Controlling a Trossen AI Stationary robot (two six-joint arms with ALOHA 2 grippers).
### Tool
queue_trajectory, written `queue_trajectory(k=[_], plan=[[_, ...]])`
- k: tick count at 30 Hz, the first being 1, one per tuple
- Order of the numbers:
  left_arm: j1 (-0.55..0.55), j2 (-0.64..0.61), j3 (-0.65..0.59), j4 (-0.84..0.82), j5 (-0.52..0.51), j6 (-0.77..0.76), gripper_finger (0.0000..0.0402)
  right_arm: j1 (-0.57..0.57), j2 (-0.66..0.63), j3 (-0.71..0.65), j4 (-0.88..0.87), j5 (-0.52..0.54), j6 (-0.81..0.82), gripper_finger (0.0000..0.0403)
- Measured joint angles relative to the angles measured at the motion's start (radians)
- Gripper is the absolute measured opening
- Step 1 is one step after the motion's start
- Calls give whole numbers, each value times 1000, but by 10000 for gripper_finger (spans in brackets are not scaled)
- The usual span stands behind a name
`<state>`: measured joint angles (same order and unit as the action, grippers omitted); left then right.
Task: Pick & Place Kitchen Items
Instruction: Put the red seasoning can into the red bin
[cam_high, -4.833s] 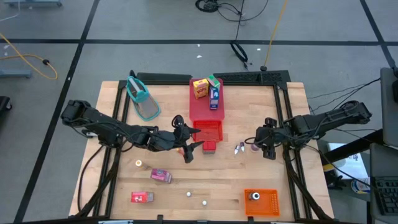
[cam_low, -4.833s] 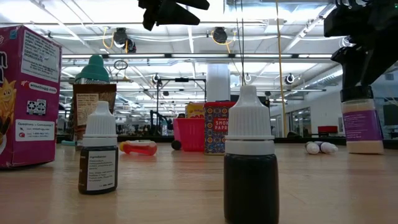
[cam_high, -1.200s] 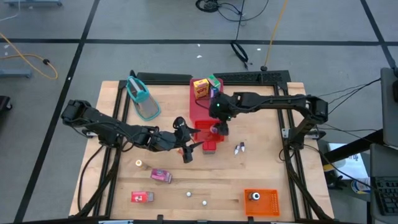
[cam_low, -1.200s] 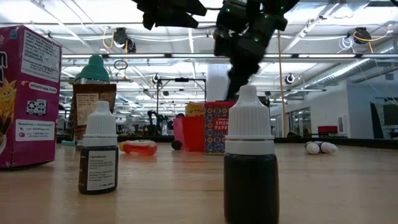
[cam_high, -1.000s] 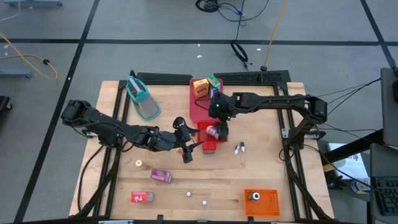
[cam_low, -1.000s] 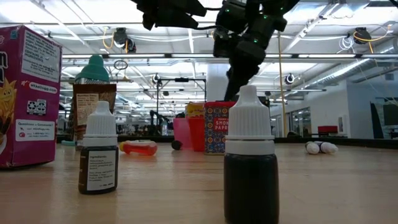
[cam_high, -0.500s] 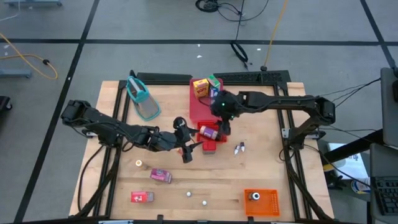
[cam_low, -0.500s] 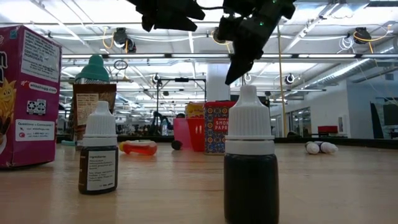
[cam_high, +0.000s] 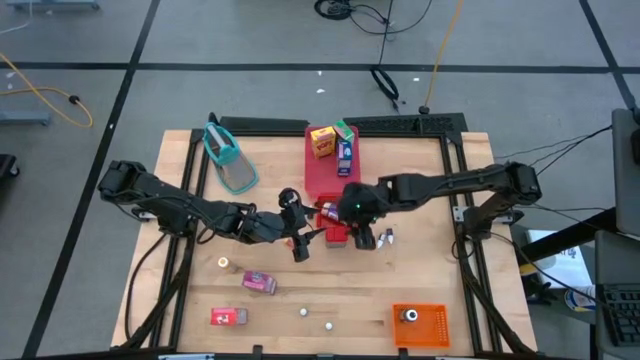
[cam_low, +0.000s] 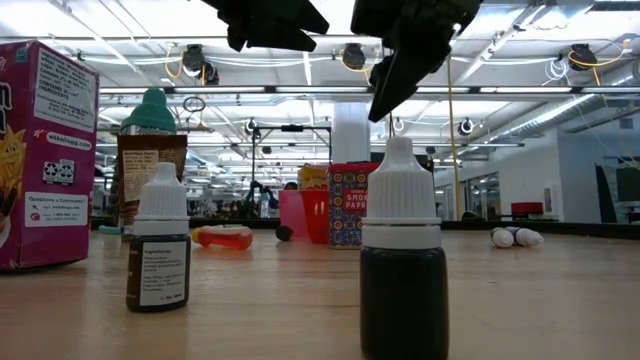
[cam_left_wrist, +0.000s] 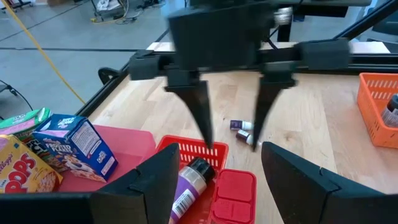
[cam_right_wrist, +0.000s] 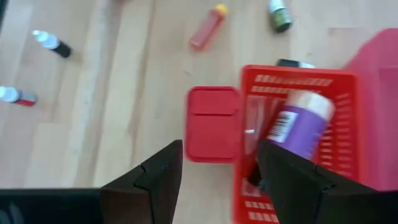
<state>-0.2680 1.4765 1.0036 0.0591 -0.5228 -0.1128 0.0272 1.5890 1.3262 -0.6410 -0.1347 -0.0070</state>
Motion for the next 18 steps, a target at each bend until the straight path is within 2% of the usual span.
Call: queue_trajectory(k=[8,18], plan=[[0,0,0,-4,0,-5,228,62,6,-58,66,5,31,199],[0,0,0,-4,0,-4,228,59,6,-208,285,7,48,207]])
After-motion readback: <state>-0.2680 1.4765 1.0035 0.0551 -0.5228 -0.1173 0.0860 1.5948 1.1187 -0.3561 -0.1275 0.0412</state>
